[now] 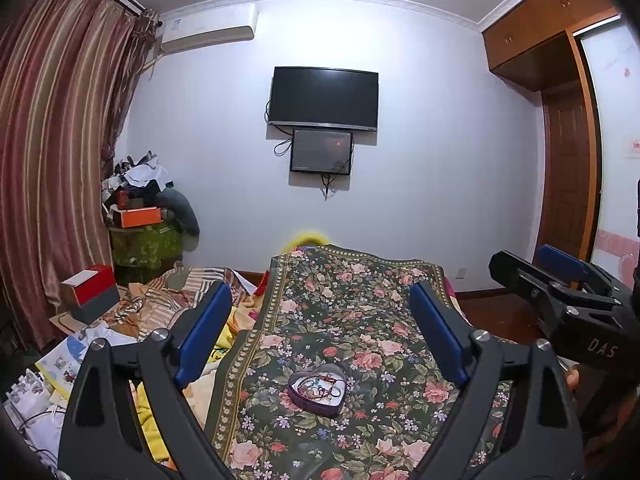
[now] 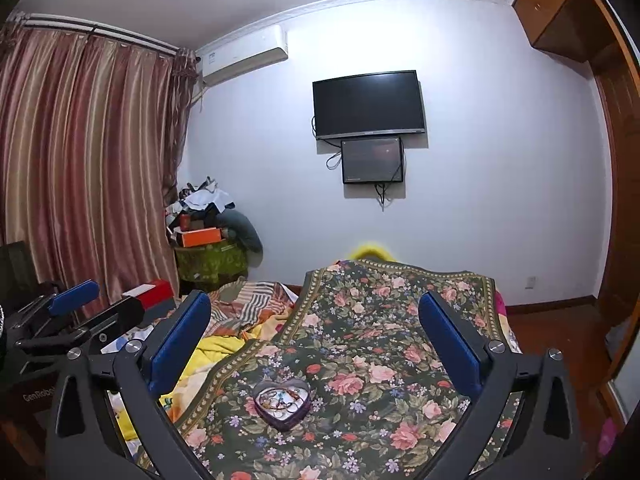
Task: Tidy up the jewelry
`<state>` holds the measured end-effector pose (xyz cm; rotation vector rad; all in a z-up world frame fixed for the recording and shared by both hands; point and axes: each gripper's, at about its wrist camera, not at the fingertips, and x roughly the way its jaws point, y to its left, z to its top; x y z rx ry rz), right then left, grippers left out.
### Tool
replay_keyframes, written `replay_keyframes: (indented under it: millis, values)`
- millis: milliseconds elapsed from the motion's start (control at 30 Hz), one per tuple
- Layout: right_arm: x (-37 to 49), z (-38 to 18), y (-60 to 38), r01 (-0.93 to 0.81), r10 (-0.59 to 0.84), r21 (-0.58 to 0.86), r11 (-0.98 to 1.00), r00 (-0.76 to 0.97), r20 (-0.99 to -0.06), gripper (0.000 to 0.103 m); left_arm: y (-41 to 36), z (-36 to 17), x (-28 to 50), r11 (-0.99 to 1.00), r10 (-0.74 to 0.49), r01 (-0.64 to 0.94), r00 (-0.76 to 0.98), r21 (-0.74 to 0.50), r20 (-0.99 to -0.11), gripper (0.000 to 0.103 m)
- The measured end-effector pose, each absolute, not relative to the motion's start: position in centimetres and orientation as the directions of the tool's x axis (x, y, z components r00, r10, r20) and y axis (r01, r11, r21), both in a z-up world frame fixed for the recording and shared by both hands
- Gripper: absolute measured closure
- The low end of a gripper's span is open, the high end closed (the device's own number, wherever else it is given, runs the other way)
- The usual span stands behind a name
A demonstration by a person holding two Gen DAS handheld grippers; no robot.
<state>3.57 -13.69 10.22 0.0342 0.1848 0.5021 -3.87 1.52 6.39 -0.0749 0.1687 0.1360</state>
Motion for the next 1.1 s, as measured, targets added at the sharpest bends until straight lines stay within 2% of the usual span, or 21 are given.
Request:
replay_keyframes:
  millis: [100,500,833,1100]
  values:
    - [3.28,10.02,-13.87,-0.475,0.481,0.081,0.876,0.86,-0.171,0.0,1.73,6.21,-3.81,0.987,0.134,-0.148,0.975,-0.069,-0.174,0.008]
    - [2.94,9.53,-14.04,-0.483,0.49,0.083,0.871,0.852,-0.185,0.0,1.93,6.08,-3.4,0.986,0.142,-0.156,0.973,-0.063,-0.183,0.007]
    - [3.13,9.58,-14.15,-0.486,0.492,0.083,0.87,0.847,-0.203,0.0,2.02,5.98,-3.04,0.985,0.152,-0.165,0.971,-0.053,-0.184,0.001]
    - [3.14,9.65,-14.2,-0.487,0.494,0.085,0.869,0.846,-0.204,0.0,2.26,5.94,-2.86,0.983,0.161,-0.176,0.967,-0.06,-0.195,0.001]
